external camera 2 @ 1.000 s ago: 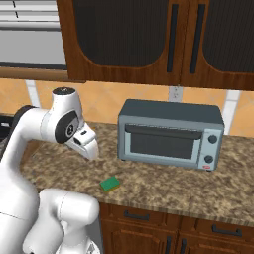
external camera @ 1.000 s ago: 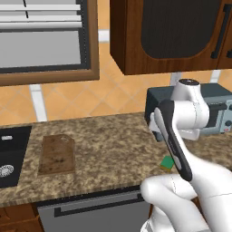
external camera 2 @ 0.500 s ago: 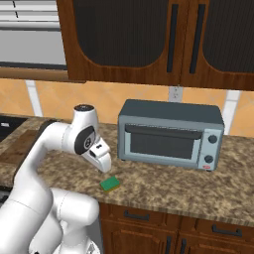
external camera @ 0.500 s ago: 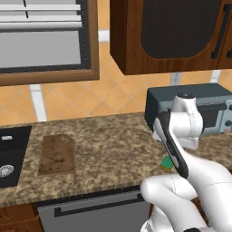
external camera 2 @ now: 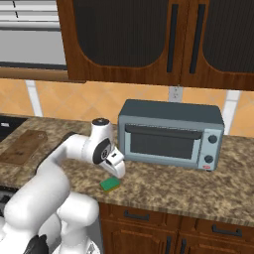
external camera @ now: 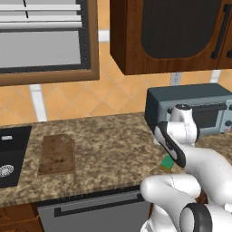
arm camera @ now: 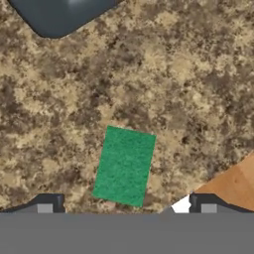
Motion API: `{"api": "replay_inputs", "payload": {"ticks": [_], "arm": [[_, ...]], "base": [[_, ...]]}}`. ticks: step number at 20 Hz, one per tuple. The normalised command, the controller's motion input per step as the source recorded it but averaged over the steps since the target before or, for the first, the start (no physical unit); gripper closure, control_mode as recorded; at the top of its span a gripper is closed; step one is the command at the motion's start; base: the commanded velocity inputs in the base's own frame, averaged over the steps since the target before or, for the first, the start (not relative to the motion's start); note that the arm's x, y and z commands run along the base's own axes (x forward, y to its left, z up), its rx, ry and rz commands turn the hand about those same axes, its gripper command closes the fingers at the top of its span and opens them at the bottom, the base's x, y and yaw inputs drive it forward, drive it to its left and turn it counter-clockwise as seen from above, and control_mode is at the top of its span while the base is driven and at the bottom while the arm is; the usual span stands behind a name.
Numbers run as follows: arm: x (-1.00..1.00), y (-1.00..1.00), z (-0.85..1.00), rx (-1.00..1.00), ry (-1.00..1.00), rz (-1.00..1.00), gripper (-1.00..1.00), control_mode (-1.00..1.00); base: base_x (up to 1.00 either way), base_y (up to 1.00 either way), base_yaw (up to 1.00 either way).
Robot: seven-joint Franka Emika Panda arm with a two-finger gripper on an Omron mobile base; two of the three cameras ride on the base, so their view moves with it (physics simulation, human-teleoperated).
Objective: Pick up the sponge from the counter and clean the cutting board by briefly scrubbing or pressing down on the cutting board. Once finished, release the sponge.
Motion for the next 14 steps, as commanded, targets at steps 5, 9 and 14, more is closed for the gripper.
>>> {"api": "replay_inputs", "payload": {"ticks": [5,9,14], "arm": [[0.21,-0.04,-0.48,0.00,0.01,0.00,-1.00,-1.00],[0.00,0.00,-0.47,0.00,0.01,0.00,-1.00,-1.00],[0.00,0.00,-0.34,0.00,0.00,-0.01,-1.00,-1.00]], "base": [[0.00,0.00,0.00],[0.00,0.00,0.00],[0.00,0.00,0.00]]}}
